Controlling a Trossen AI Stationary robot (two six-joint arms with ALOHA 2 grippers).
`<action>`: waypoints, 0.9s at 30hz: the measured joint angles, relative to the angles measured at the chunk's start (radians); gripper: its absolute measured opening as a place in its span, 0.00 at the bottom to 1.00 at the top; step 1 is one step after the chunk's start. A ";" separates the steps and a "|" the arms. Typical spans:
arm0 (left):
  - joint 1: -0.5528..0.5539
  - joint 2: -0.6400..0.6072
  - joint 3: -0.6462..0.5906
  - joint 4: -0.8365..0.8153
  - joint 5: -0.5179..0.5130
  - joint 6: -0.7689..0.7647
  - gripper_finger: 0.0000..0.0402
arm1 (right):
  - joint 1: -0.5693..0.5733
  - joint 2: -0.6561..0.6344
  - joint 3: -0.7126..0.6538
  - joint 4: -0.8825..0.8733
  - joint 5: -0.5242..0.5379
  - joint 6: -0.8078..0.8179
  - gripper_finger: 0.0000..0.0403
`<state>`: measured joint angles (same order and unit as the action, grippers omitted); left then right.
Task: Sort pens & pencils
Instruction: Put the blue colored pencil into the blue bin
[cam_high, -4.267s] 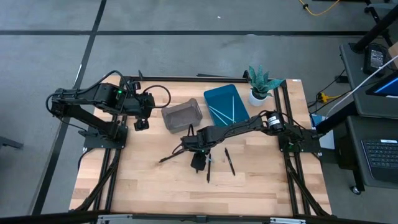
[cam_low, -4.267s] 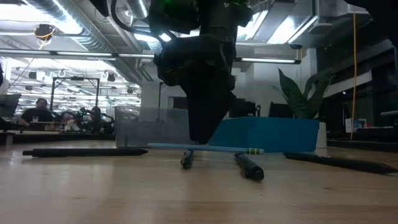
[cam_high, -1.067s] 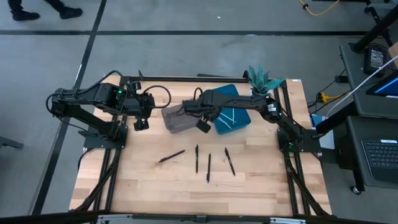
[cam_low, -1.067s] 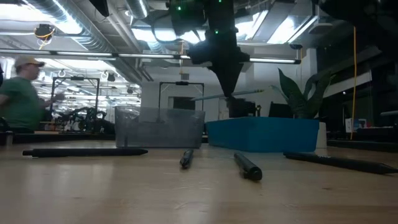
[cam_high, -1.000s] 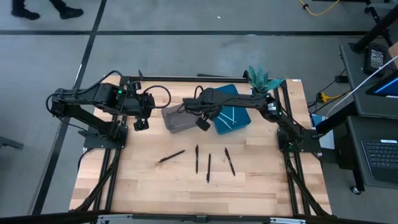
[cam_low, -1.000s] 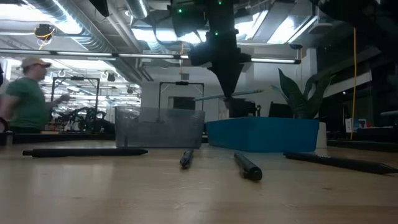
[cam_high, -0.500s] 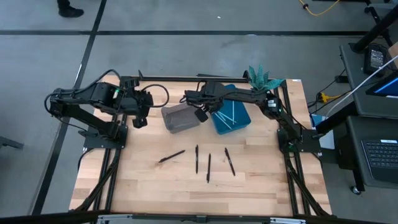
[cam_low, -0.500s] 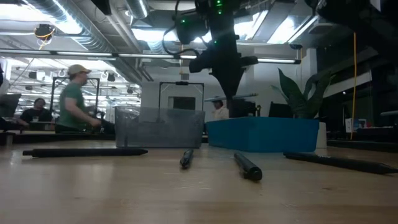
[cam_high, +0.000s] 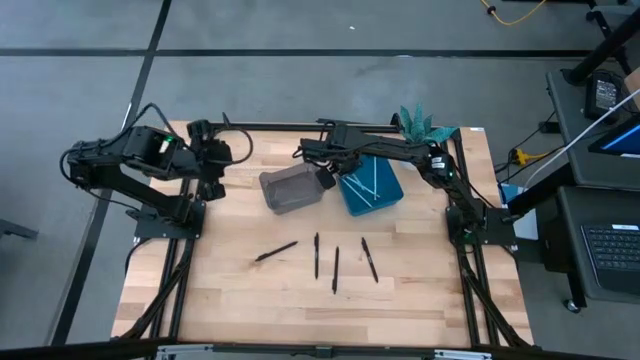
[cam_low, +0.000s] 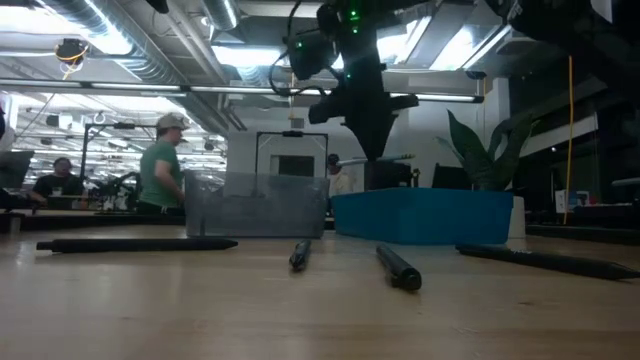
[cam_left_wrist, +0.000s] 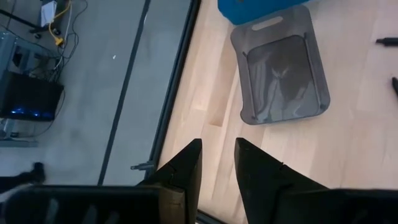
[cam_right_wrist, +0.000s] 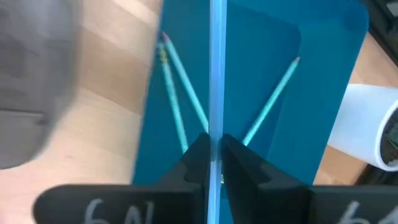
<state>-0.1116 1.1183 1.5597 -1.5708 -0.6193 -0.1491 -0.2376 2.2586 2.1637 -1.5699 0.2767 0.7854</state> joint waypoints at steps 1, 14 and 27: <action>0.000 -0.009 0.000 0.000 0.000 -0.002 0.22 | -0.002 -0.005 -0.024 0.001 0.000 0.006 0.10; 0.000 -0.058 0.000 0.016 0.000 -0.001 0.22 | -0.008 -0.184 -0.452 0.051 -0.043 0.130 0.10; 0.000 -0.056 0.000 0.017 -0.005 -0.001 0.22 | -0.051 -0.207 -0.452 0.202 -0.006 0.069 0.10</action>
<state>-0.1120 1.0618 1.5597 -1.5539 -0.6247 -0.1497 -0.2890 2.0514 1.7119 -1.3677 0.2707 0.8543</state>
